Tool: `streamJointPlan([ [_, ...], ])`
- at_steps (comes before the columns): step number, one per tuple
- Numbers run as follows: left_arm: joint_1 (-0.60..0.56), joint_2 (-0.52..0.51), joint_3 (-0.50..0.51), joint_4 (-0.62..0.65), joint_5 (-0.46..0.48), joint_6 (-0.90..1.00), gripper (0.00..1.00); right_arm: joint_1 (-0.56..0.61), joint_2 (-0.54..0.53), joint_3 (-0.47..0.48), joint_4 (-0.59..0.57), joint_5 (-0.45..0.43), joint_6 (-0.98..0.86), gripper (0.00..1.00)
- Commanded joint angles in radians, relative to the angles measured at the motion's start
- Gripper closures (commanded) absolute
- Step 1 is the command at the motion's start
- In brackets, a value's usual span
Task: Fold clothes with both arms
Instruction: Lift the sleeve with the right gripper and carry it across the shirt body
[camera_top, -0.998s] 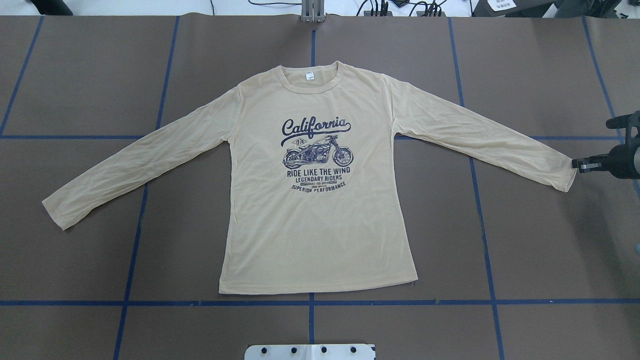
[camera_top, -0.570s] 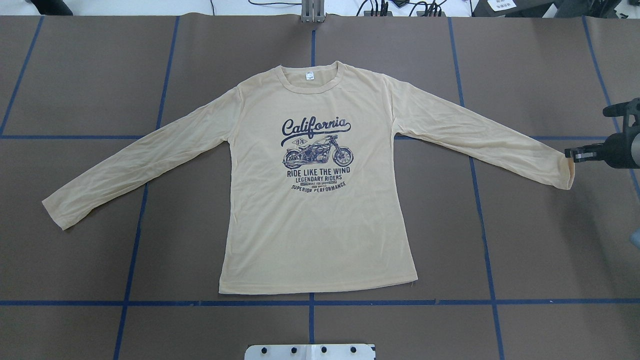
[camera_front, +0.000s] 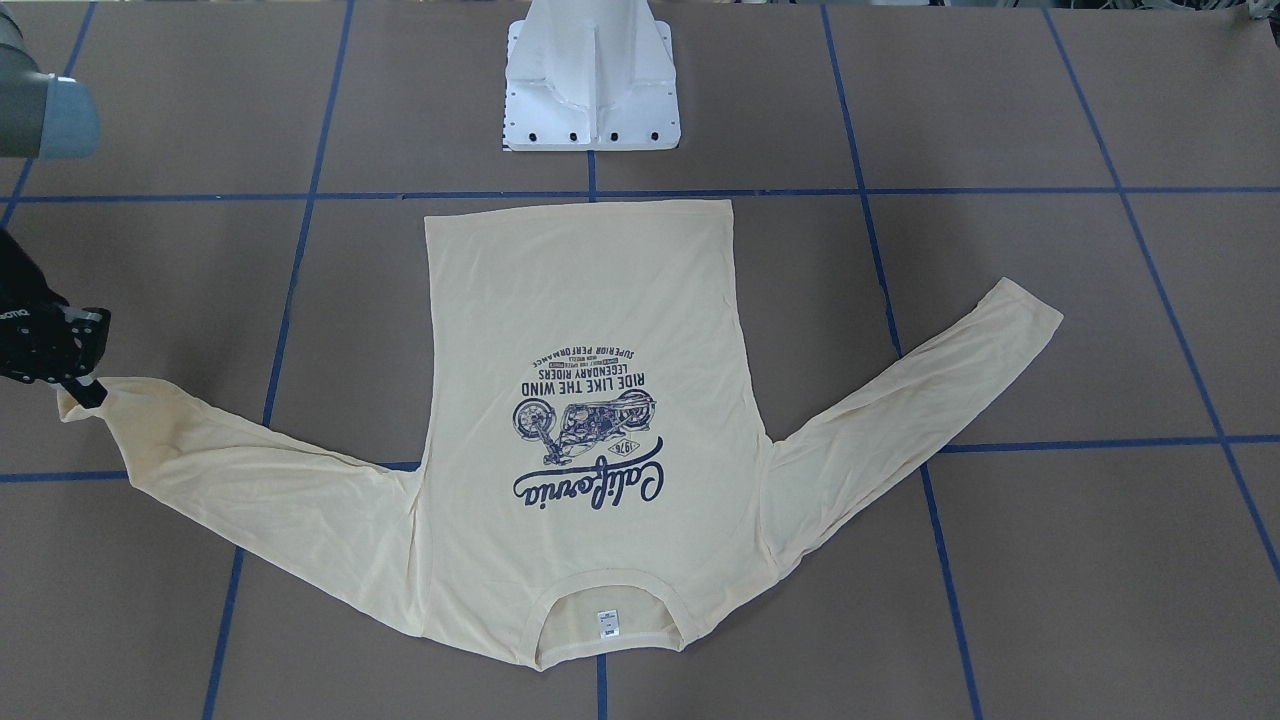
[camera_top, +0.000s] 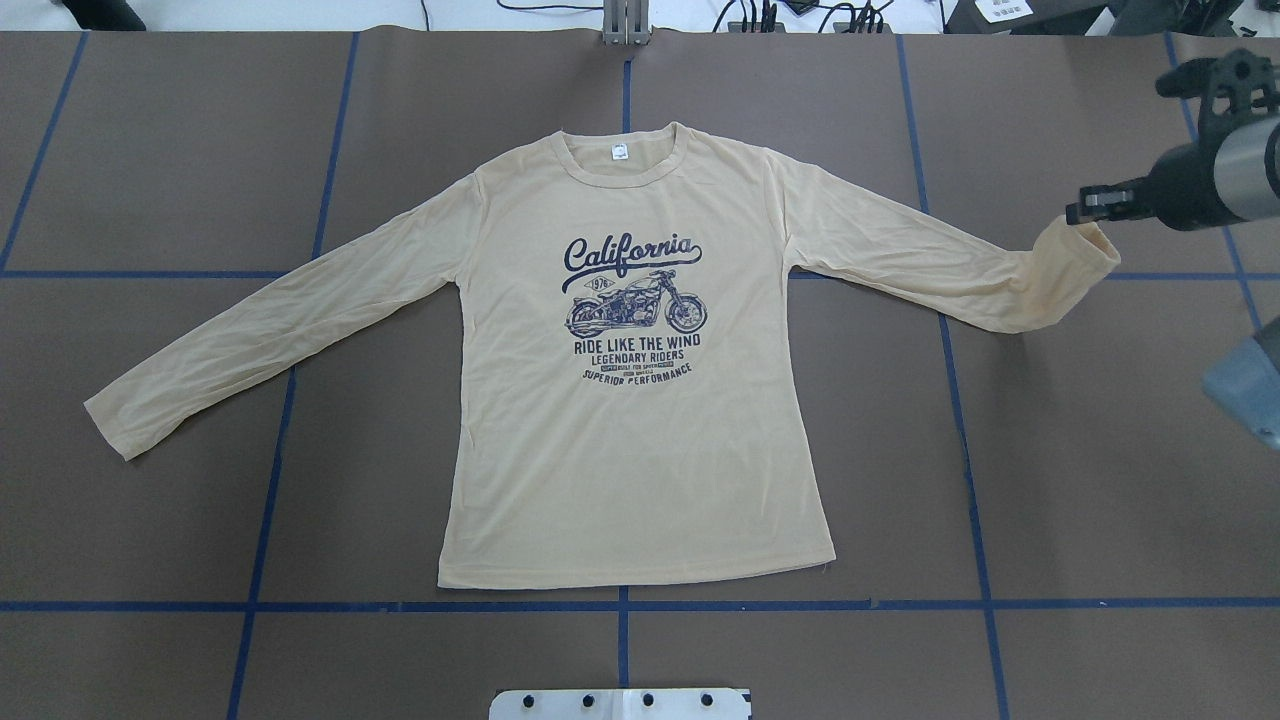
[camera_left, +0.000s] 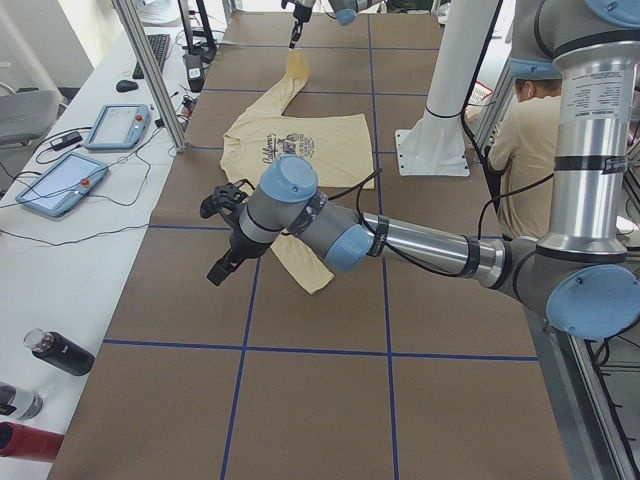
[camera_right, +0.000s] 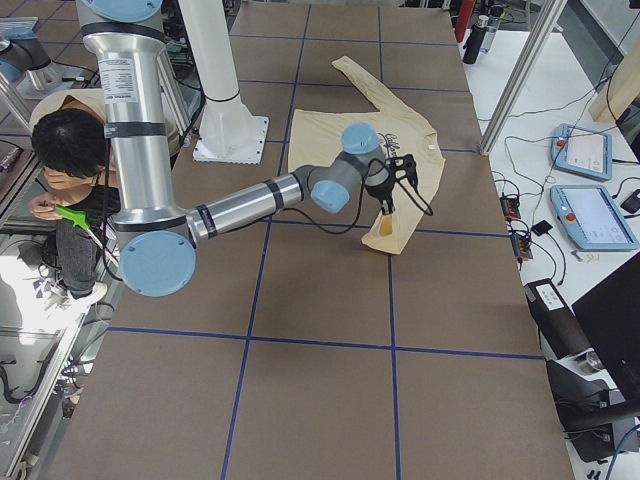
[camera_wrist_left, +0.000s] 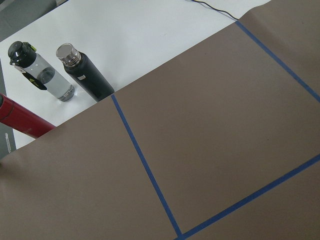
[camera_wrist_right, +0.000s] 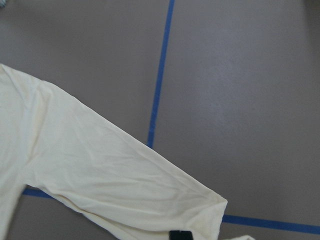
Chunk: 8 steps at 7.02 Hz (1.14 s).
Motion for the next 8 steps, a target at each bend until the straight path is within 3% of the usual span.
streamJointPlan([
  [1, 0.001, 0.001, 0.000, -0.002, 0.000, -0.002, 0.00, -0.147, 0.291, 0.016, -0.239, -0.109, 0.195, 1.00],
  [3, 0.001, -0.001, 0.005, -0.002, 0.000, -0.004, 0.00, -0.252, 0.582, -0.200, -0.279, -0.232, 0.336, 1.00],
  [6, 0.000, 0.001, 0.002, -0.002, 0.000, -0.004, 0.00, -0.347, 0.981, -0.639, -0.218, -0.439, 0.395, 1.00],
  [7, 0.001, 0.001, 0.000, -0.002, 0.000, -0.005, 0.00, -0.381, 1.057, -0.744, -0.141, -0.468, 0.423, 1.00],
  [8, 0.001, 0.001, 0.002, -0.002, 0.000, -0.004, 0.00, -0.439, 1.067, -0.754, -0.110, -0.529, 0.440, 1.00],
])
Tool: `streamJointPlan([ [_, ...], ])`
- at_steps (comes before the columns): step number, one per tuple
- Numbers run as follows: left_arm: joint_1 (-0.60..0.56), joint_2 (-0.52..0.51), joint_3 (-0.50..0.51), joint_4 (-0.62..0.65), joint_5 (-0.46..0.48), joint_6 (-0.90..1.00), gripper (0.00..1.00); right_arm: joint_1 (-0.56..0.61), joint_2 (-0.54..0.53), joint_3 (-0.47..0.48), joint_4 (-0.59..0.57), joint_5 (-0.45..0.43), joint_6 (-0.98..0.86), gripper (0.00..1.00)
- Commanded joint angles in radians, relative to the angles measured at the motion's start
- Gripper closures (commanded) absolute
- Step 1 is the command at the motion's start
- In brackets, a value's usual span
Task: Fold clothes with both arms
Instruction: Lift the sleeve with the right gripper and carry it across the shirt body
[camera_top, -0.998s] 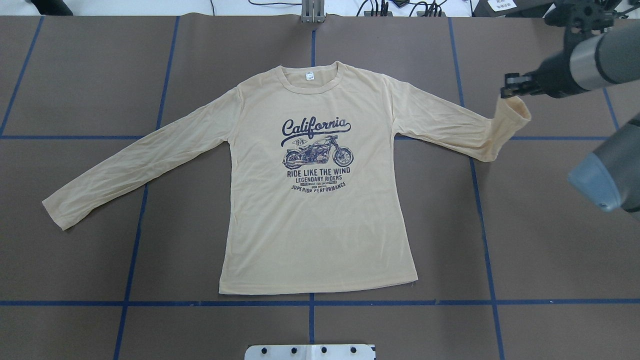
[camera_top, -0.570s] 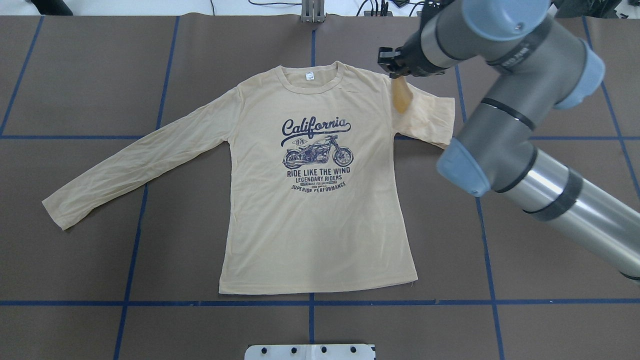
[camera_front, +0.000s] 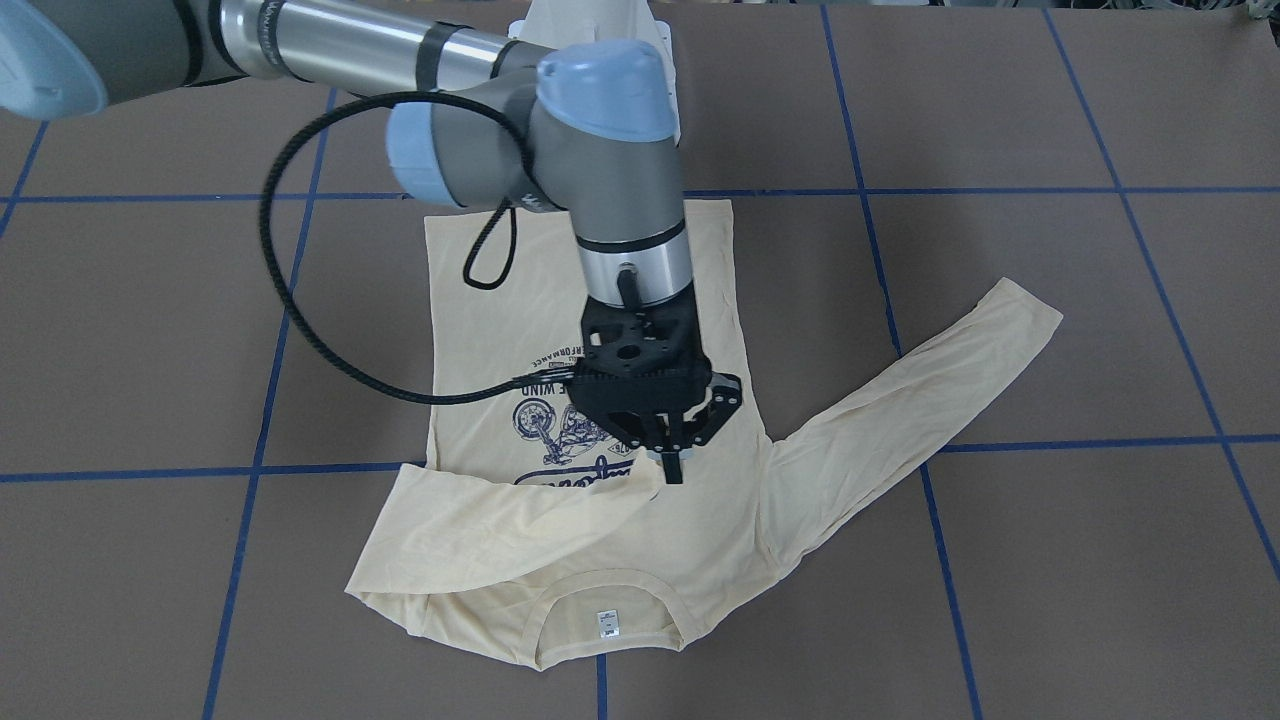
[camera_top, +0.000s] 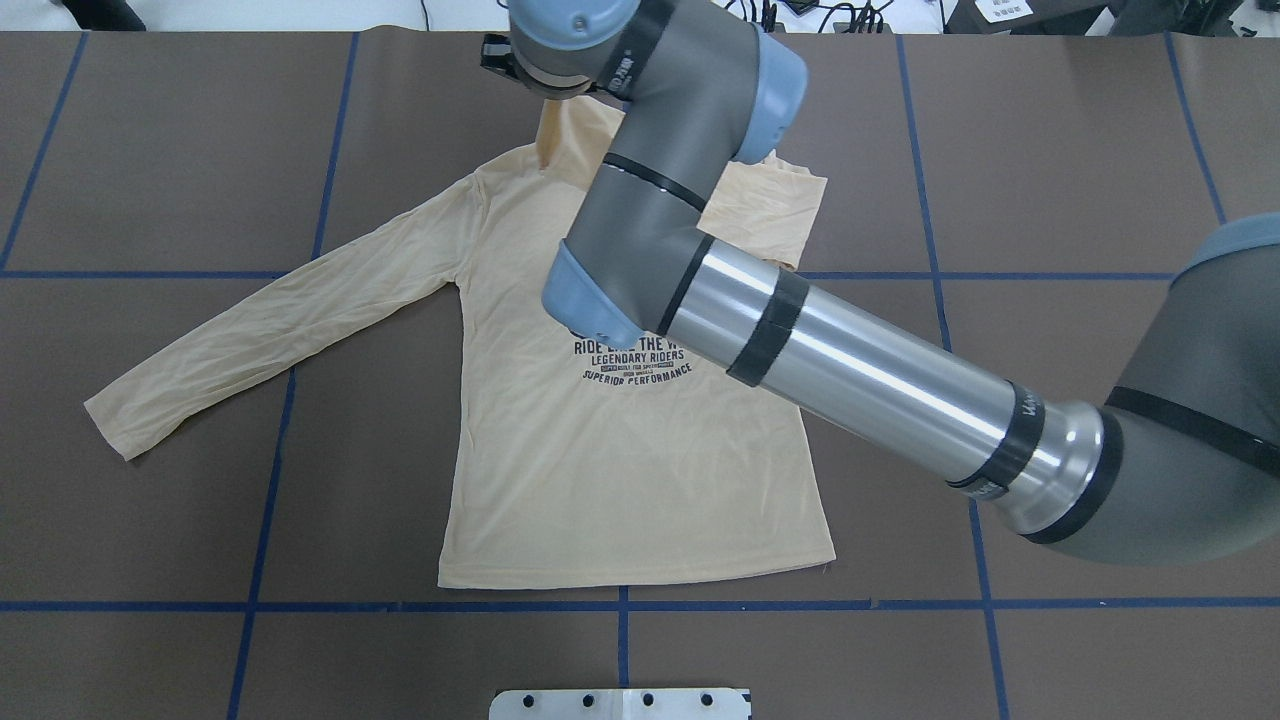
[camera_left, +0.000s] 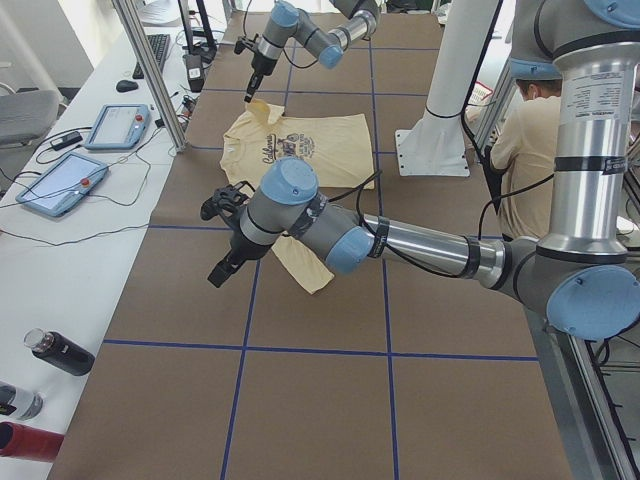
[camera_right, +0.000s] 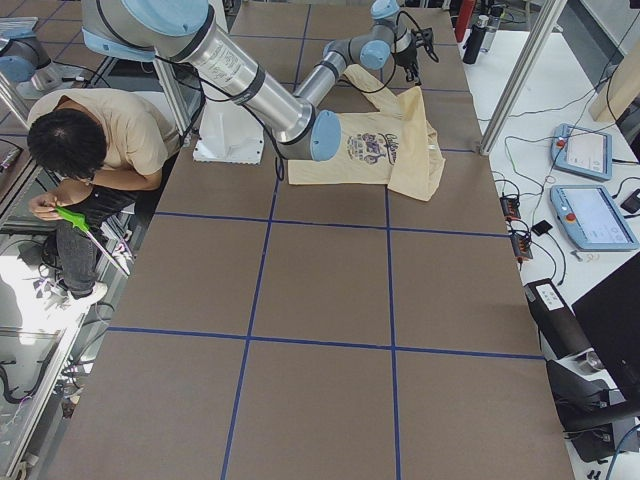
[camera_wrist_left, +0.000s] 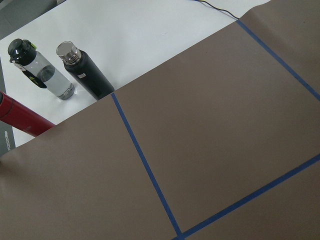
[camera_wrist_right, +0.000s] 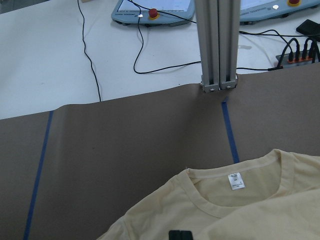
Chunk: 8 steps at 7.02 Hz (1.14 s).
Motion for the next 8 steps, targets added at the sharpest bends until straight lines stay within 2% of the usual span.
streamJointPlan([
  [1, 0.000, -0.001, 0.000, 0.000, 0.001, 0.001, 0.00, -0.107, 0.105, -0.131, 0.050, -0.112, 0.028, 1.00],
  [2, 0.000, 0.000, 0.000, 0.000, 0.000, 0.002, 0.00, -0.138, 0.153, -0.209, 0.053, -0.129, 0.028, 1.00],
  [4, -0.001, 0.000, 0.000, 0.000, 0.000, 0.002, 0.00, -0.161, 0.180, -0.247, 0.053, -0.159, 0.028, 1.00],
  [5, -0.001, 0.000, 0.000, 0.000, 0.000, 0.002, 0.00, -0.161, 0.188, -0.253, 0.053, -0.160, 0.036, 0.69],
  [6, 0.000, 0.000, 0.002, 0.002, 0.000, 0.002, 0.00, -0.161, 0.190, -0.255, 0.050, -0.161, 0.059, 0.01],
  [7, 0.000, 0.000, 0.002, 0.002, 0.000, -0.001, 0.00, -0.154, 0.200, -0.253, 0.033, -0.158, 0.071, 0.00],
  [8, 0.000, -0.003, 0.011, 0.002, 0.000, -0.002, 0.00, -0.125, 0.207, -0.241, -0.060, -0.132, 0.061, 0.00],
])
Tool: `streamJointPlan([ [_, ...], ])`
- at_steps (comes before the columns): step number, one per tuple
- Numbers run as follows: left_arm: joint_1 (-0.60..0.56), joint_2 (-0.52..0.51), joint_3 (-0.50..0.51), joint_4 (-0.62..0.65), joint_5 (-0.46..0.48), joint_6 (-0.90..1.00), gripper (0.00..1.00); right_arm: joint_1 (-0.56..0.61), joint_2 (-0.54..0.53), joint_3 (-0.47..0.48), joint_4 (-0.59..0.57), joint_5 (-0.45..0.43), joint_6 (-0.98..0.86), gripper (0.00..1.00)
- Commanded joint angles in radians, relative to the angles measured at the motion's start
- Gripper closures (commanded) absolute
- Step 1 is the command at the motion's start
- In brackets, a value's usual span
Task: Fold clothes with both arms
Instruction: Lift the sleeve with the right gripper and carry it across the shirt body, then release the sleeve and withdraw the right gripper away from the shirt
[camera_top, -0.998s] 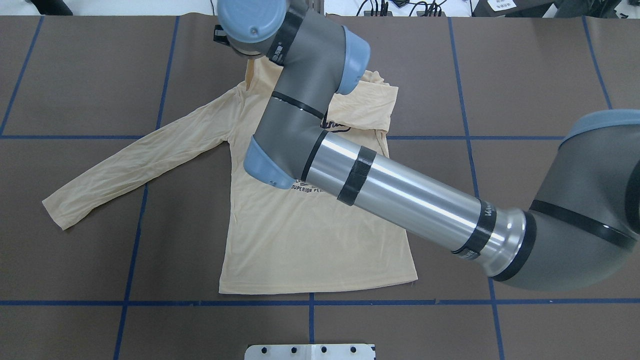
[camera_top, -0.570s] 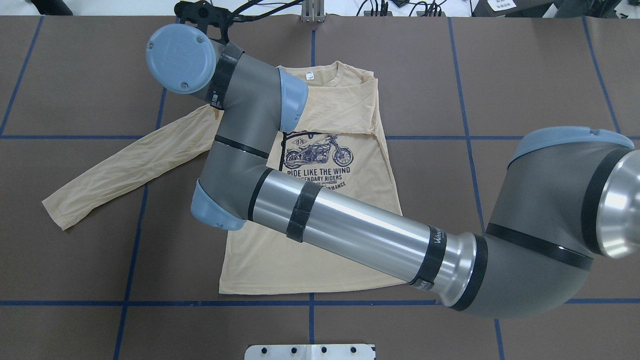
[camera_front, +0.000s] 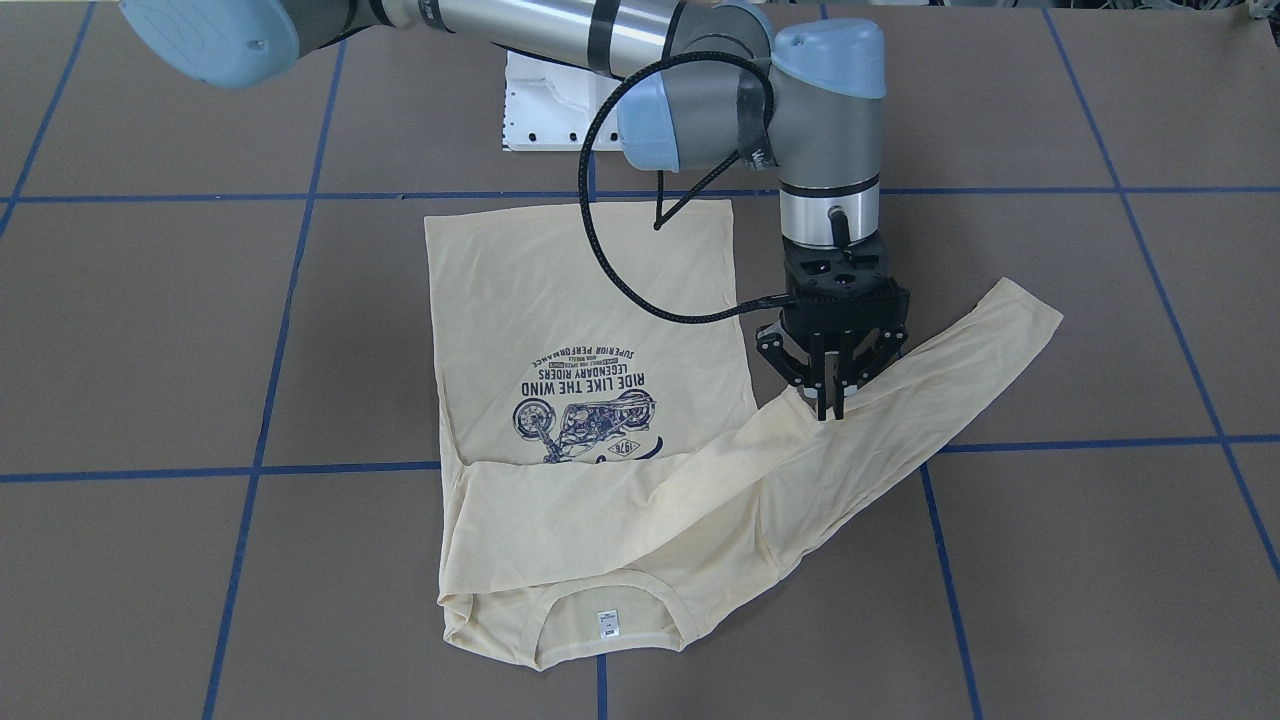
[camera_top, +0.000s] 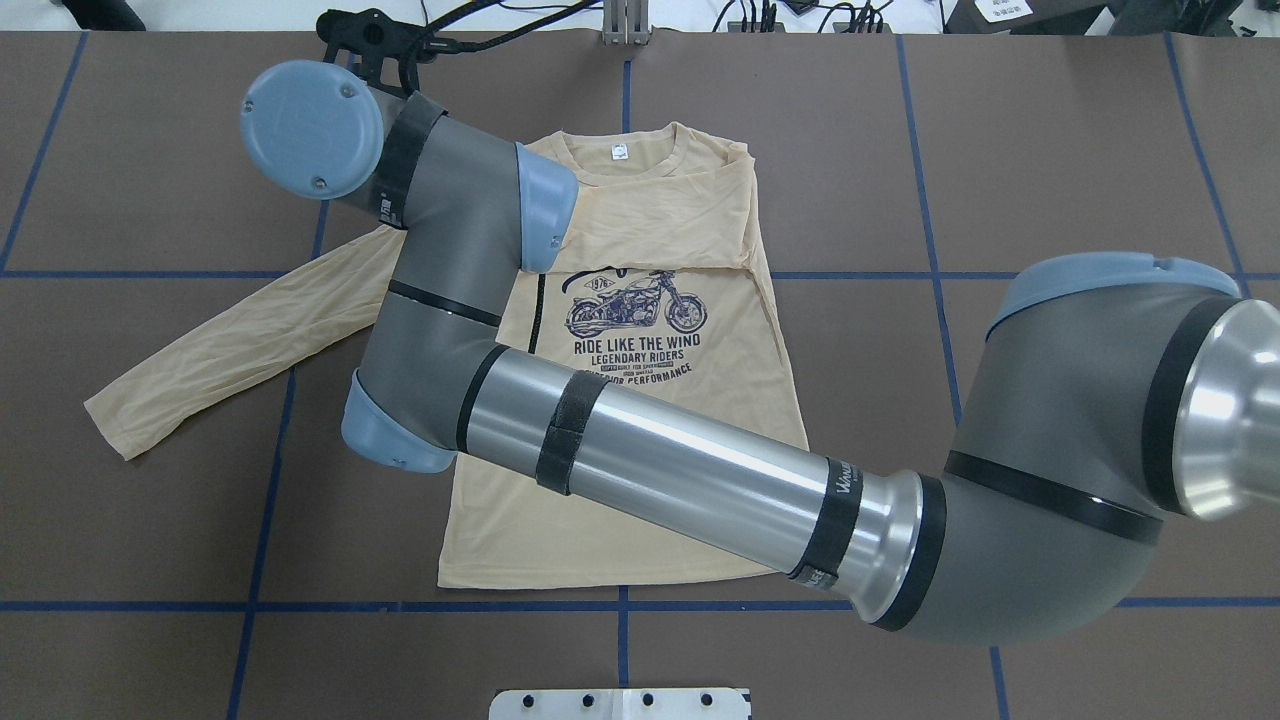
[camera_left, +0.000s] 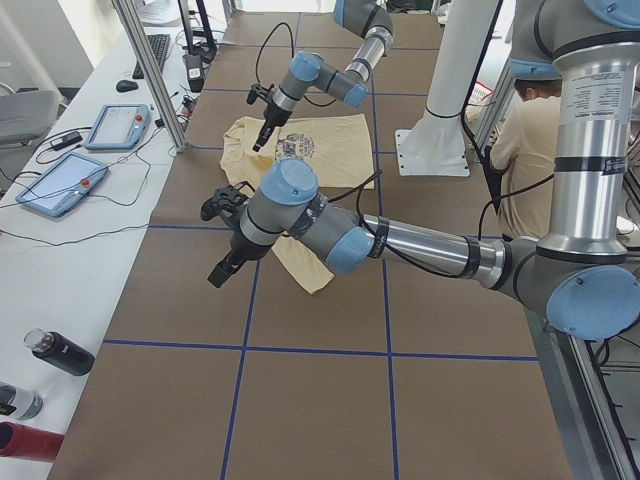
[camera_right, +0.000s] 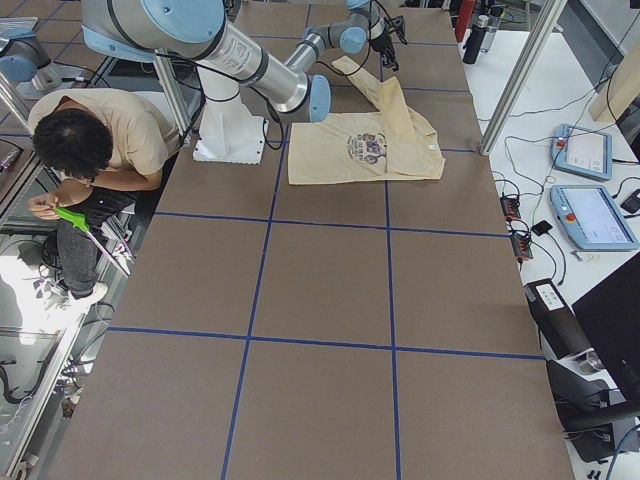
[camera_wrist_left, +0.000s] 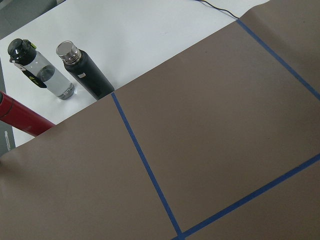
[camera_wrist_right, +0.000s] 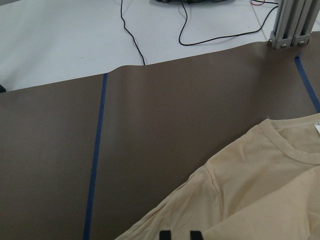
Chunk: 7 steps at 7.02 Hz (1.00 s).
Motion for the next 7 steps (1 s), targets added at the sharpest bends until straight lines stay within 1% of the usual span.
streamJointPlan([
  [1, 0.000, -0.002, 0.007, 0.000, 0.000, -0.002, 0.00, 0.060, 0.016, 0.023, -0.129, 0.081, -0.014, 0.00],
  [3, 0.003, -0.007, -0.001, -0.003, 0.000, 0.001, 0.00, 0.142, 0.010, 0.119, -0.311, 0.222, -0.083, 0.00],
  [4, 0.049, -0.008, 0.001, -0.041, 0.002, -0.002, 0.00, 0.198, -0.008, 0.170, -0.374, 0.311, -0.124, 0.00],
  [5, 0.107, -0.010, 0.001, -0.070, 0.000, -0.031, 0.00, 0.256, -0.095, 0.326, -0.460, 0.410, -0.204, 0.00],
  [6, 0.173, -0.009, -0.011, -0.090, 0.002, -0.144, 0.00, 0.301, -0.271, 0.554, -0.494, 0.442, -0.314, 0.00],
  [7, 0.236, 0.007, -0.012, -0.191, 0.009, -0.301, 0.00, 0.359, -0.438, 0.716, -0.497, 0.498, -0.421, 0.00],
])
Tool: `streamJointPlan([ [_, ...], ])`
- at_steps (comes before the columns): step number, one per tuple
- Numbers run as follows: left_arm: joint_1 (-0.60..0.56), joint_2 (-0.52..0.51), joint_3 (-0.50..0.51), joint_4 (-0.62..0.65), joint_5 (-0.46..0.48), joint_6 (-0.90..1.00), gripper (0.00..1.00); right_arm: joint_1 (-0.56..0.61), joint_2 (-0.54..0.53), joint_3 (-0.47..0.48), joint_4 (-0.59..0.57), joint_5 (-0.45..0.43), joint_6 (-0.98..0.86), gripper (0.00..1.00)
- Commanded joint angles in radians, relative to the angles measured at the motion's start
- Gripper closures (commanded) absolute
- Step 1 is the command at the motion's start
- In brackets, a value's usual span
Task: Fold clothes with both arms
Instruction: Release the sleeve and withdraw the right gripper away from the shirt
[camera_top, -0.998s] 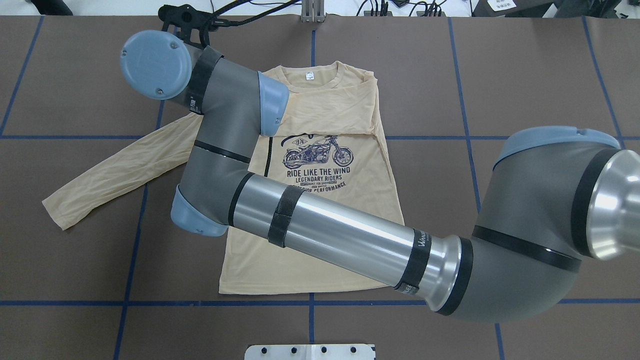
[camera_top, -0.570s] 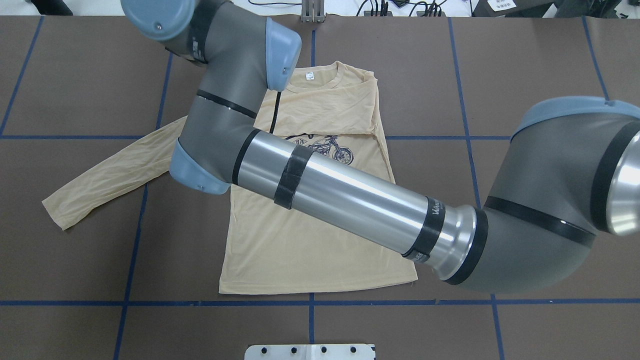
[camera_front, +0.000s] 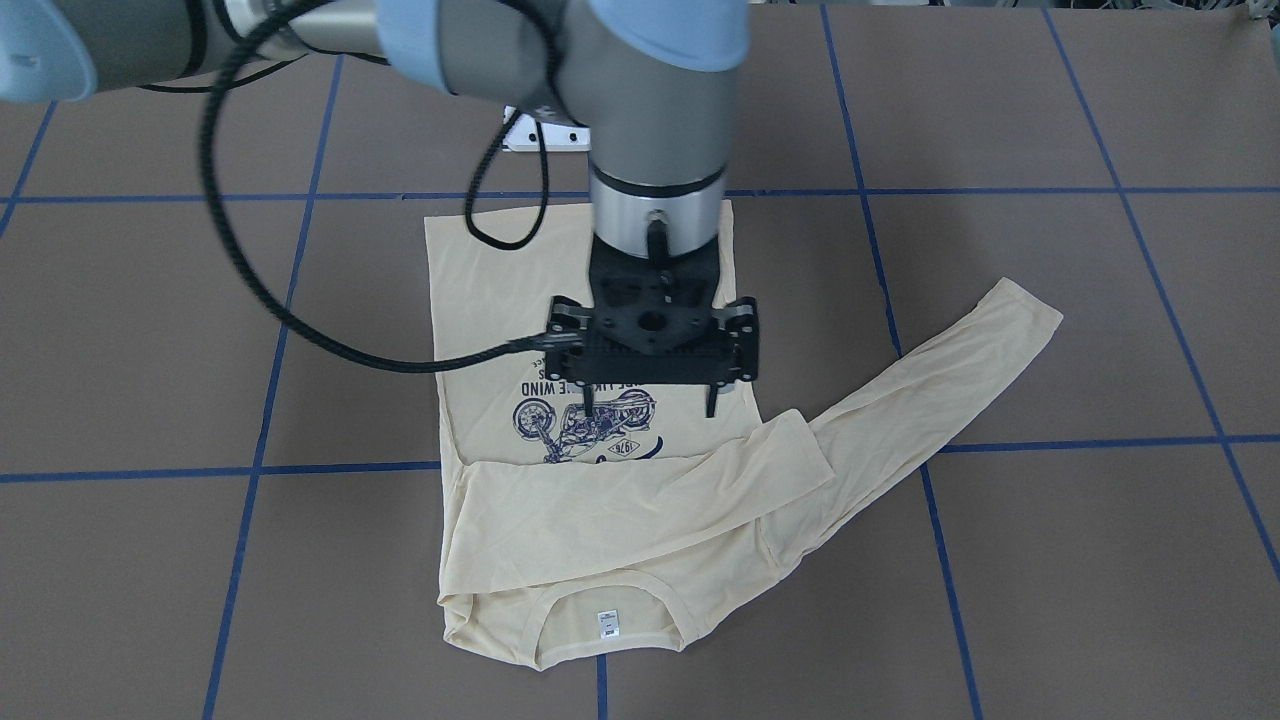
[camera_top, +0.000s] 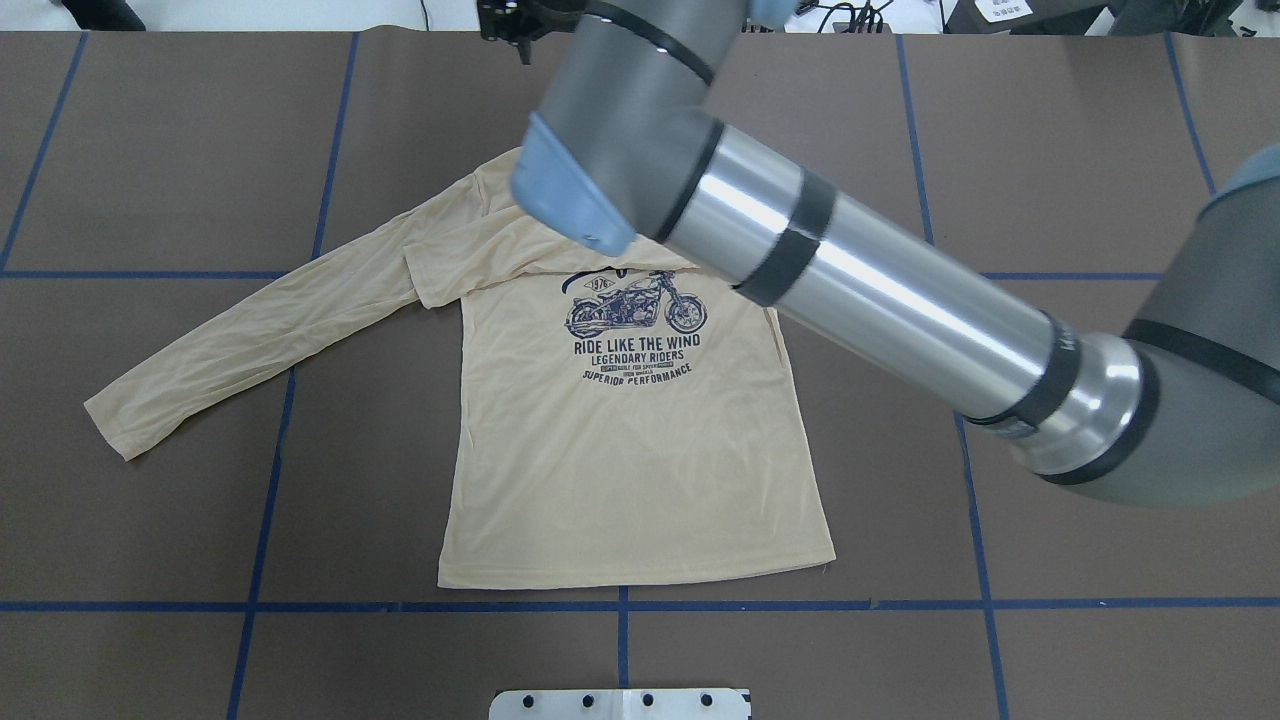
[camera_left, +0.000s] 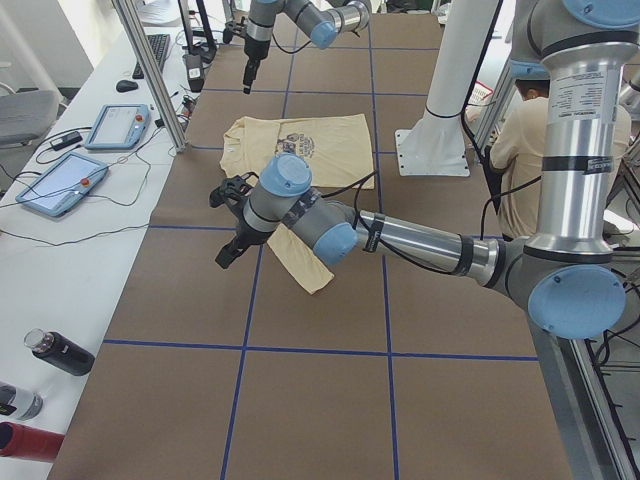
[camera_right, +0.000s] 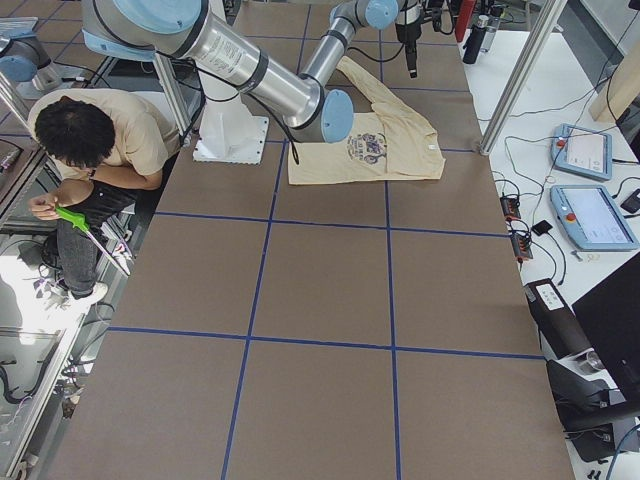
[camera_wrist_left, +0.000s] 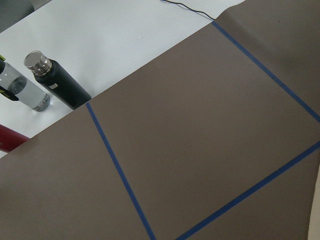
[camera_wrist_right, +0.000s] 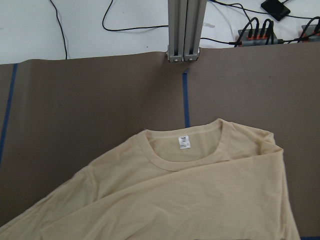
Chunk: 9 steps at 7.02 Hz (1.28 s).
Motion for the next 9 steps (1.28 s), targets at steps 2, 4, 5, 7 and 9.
streamJointPlan([
  [2, 0.196, 0.088, -0.004, -0.274, 0.058, -0.412, 0.00, 0.170, -0.525, 0.485, -0.019, 0.131, -0.379, 0.00],
  [4, 0.343, 0.117, -0.004, -0.301, 0.202, -0.613, 0.00, 0.317, -0.748, 0.589, -0.011, 0.230, -0.596, 0.00],
  [5, 0.423, 0.143, -0.002, -0.356, 0.269, -0.719, 0.00, 0.369, -0.836, 0.594, -0.008, 0.271, -0.702, 0.00],
  [7, 0.534, 0.226, 0.015, -0.454, 0.357, -0.840, 0.00, 0.414, -0.985, 0.592, 0.189, 0.302, -0.717, 0.00],
  [9, 0.579, 0.220, 0.092, -0.474, 0.424, -0.871, 0.07, 0.417, -0.992, 0.591, 0.196, 0.308, -0.717, 0.00],
])
